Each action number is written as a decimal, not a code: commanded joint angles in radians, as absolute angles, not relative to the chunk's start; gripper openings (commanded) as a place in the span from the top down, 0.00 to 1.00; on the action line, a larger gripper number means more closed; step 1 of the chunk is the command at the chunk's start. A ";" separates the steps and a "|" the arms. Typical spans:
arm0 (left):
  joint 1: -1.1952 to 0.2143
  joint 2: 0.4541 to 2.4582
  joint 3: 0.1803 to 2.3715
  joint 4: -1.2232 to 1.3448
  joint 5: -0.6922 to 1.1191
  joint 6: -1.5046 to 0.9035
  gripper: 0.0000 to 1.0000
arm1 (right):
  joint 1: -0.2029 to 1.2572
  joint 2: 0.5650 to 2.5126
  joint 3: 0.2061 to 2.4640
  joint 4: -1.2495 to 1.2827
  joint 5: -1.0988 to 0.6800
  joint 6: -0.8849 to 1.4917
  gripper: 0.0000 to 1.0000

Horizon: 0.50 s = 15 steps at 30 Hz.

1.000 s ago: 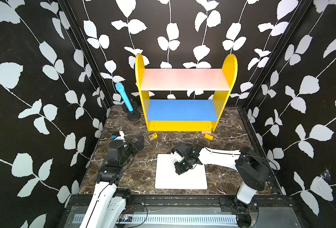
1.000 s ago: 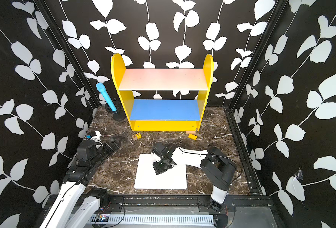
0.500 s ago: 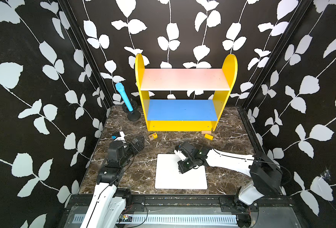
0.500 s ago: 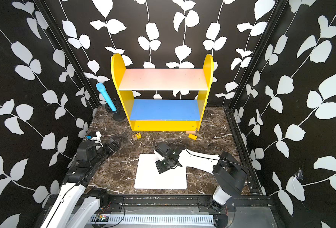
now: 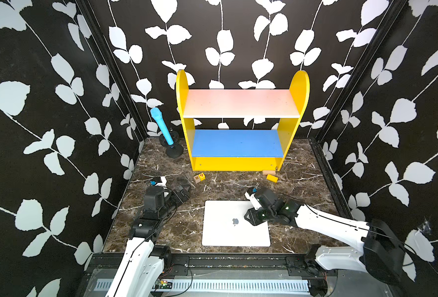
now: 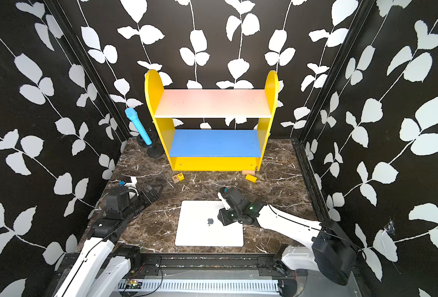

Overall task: Close the laptop lid and set it aside
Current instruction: Close the lid of the laptop, then pick up the laptop from the center of the board.

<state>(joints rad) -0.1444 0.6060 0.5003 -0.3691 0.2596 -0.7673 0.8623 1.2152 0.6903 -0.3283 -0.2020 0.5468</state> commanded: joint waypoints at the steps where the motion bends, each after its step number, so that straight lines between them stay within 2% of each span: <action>1: -0.153 0.607 0.469 -0.370 0.293 -0.762 0.02 | 0.840 1.146 0.652 -0.319 -0.165 0.544 0.58; 5: -0.179 0.637 0.469 -0.388 0.304 -0.743 0.02 | 0.805 1.059 0.591 -0.333 -0.161 0.562 0.49; 8: -0.213 0.661 0.471 -0.402 0.298 -0.733 0.02 | 0.781 1.001 0.556 -0.357 -0.151 0.579 0.39; 9: -0.226 0.665 0.469 -0.406 0.293 -0.732 0.02 | 0.775 0.979 0.547 -0.362 -0.148 0.582 0.31; 10: -0.238 0.669 0.466 -0.409 0.286 -0.731 0.02 | 0.770 0.957 0.534 -0.365 -0.145 0.586 0.06; 11: -0.249 0.675 0.464 -0.413 0.279 -0.731 0.02 | 0.765 0.933 0.520 -0.369 -0.141 0.592 0.01; 15: -0.289 0.706 0.463 -0.436 0.263 -0.720 0.02 | 0.749 0.843 0.473 -0.405 -0.123 0.617 0.00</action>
